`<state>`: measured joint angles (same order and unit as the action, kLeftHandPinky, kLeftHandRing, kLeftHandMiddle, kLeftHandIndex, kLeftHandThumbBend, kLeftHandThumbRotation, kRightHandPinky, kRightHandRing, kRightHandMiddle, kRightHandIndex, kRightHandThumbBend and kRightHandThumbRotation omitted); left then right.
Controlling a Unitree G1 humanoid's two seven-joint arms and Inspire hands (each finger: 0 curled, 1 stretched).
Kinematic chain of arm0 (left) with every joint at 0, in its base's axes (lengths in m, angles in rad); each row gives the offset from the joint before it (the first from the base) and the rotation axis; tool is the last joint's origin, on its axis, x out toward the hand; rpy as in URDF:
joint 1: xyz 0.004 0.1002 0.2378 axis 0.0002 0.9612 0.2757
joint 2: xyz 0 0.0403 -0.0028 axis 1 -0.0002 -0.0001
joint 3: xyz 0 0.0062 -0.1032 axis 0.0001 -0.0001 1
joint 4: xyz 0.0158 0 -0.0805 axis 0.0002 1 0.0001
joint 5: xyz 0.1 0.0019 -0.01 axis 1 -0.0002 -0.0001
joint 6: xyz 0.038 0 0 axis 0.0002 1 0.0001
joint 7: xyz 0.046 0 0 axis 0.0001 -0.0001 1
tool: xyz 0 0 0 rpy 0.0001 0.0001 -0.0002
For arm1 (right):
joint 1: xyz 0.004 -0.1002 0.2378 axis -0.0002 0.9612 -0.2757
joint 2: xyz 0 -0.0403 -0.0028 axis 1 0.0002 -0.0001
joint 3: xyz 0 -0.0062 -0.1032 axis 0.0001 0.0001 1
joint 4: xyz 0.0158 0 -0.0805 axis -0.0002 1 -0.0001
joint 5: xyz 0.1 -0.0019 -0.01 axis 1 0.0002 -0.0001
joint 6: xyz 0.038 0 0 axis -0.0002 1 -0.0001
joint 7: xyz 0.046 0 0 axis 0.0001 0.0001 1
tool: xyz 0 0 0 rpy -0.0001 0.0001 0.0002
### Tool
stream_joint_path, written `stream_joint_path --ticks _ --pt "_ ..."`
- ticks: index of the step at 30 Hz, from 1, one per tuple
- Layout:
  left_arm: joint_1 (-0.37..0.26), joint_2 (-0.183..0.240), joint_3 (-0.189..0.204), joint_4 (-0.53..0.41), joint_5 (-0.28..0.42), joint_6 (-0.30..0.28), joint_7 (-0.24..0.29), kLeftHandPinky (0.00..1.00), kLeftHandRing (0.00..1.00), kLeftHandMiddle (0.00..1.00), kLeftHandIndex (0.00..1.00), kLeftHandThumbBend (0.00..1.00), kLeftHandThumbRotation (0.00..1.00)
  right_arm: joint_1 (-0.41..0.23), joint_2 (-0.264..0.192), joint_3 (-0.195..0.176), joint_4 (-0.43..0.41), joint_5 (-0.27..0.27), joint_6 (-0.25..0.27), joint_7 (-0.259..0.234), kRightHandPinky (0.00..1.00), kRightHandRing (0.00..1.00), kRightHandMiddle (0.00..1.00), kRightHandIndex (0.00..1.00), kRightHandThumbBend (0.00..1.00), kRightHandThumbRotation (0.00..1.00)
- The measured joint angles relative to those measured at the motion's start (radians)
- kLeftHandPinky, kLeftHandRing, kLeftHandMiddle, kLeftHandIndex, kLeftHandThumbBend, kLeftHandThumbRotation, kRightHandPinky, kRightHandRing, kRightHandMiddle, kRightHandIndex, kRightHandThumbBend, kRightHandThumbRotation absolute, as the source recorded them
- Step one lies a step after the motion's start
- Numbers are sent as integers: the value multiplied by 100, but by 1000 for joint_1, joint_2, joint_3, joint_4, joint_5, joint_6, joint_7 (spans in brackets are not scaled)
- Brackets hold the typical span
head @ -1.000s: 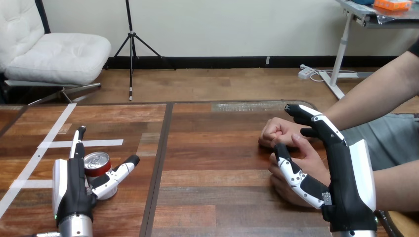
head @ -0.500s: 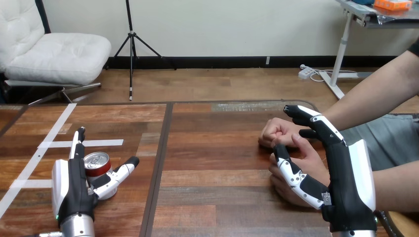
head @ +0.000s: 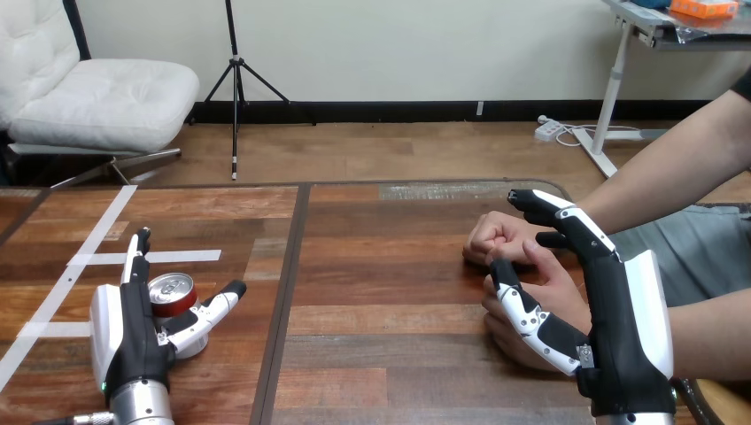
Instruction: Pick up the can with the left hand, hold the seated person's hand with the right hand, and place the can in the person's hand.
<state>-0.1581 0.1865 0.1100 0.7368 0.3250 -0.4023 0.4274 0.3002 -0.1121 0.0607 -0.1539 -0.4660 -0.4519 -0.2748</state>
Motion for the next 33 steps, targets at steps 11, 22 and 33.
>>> stream_joint_path --ticks 11,22,33 --pt "-7 4 -16 24 -1 0 24 89 92 94 94 81 21 0 0 0 0 0 0 0 72 78 79 75 34 2" --pt "-8 5 -18 38 -1 0 29 88 92 94 94 80 21 0 -1 -1 0 0 0 0 71 78 78 75 35 1" --pt "-8 5 -19 45 -1 0 32 87 91 93 93 80 21 0 -1 -2 0 1 0 0 69 77 77 75 35 0"
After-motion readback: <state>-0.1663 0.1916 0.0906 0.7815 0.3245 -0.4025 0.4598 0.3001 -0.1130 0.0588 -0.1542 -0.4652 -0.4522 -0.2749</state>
